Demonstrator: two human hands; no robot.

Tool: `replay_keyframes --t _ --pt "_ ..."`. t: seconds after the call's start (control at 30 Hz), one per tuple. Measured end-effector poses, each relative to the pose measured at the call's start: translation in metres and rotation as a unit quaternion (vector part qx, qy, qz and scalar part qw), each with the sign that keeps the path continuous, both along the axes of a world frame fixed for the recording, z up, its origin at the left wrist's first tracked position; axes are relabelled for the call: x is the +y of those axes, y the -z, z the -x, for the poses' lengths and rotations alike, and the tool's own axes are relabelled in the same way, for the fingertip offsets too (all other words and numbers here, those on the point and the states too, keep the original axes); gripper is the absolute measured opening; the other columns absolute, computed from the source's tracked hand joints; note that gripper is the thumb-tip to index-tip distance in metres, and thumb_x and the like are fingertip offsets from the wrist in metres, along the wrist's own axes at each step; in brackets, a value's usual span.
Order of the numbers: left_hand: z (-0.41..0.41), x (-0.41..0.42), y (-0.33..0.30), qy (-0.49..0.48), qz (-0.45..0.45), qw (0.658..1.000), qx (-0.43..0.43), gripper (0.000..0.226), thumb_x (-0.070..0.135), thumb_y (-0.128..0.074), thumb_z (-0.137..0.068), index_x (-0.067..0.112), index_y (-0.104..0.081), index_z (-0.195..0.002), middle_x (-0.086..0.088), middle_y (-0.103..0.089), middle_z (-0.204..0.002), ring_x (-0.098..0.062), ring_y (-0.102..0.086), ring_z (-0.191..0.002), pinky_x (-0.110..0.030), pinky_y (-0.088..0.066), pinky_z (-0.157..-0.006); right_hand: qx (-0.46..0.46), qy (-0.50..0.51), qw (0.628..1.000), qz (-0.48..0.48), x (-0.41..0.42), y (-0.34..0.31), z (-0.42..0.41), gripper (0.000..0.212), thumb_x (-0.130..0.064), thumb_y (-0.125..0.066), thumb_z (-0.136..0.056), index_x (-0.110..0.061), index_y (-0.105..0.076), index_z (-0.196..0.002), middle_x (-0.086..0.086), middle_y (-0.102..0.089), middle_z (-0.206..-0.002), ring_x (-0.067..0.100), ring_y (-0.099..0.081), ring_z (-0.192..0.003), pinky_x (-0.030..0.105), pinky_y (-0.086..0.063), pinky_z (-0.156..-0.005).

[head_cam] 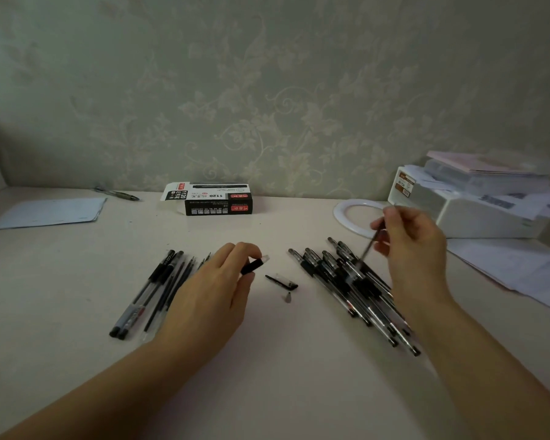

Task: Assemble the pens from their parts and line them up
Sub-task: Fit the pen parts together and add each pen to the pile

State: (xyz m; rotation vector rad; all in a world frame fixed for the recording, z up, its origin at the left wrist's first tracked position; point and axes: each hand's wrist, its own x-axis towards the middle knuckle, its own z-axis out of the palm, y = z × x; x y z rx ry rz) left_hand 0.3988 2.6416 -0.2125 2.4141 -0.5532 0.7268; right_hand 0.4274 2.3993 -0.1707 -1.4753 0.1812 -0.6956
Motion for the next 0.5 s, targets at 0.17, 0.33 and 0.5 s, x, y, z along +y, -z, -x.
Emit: replay_keyframes --t 0.17,0.33,0.5 --pt "-0.002 0.008 -0.003 -0.079 -0.031 0.996 0.032 0.012 0.024 -0.053 -0.094 0.020 -0.060 -0.103 0.009 -0.054 -0.088 -0.013 -0.052 -0.073 -0.029 -0.046 -0.058 0.092 0.050 0.922 0.374 -0.037 0.021 -0.012 0.008 -0.022 -0.070 -0.089 -0.021 -0.070 -0.082 -0.005 -0.068 -0.069 0.006 -0.064 -0.065 0.024 -0.051 -0.066" --pt "-0.001 0.021 -0.009 -0.179 -0.071 0.979 0.072 0.015 0.039 -0.049 -0.093 0.024 -0.053 -0.093 0.012 -0.041 -0.078 -0.009 -0.041 -0.067 -0.023 -0.028 -0.053 0.145 0.019 0.892 0.428 -0.041 0.041 -0.017 0.010 -0.022 -0.074 -0.086 -0.013 -0.077 -0.081 -0.004 -0.070 -0.070 0.006 -0.062 -0.068 0.023 -0.043 -0.064" --pt "-0.001 0.030 -0.014 -0.200 -0.088 0.969 0.111 0.021 0.045 -0.050 -0.091 0.024 -0.053 -0.088 0.010 -0.046 -0.079 -0.010 -0.045 -0.070 -0.024 -0.030 -0.055 0.172 0.019 0.878 0.446 -0.038 0.040 -0.017 0.021 -0.028 -0.068 -0.090 -0.012 -0.077 -0.079 0.001 -0.073 -0.074 0.019 -0.064 -0.073 0.030 -0.049 -0.071"
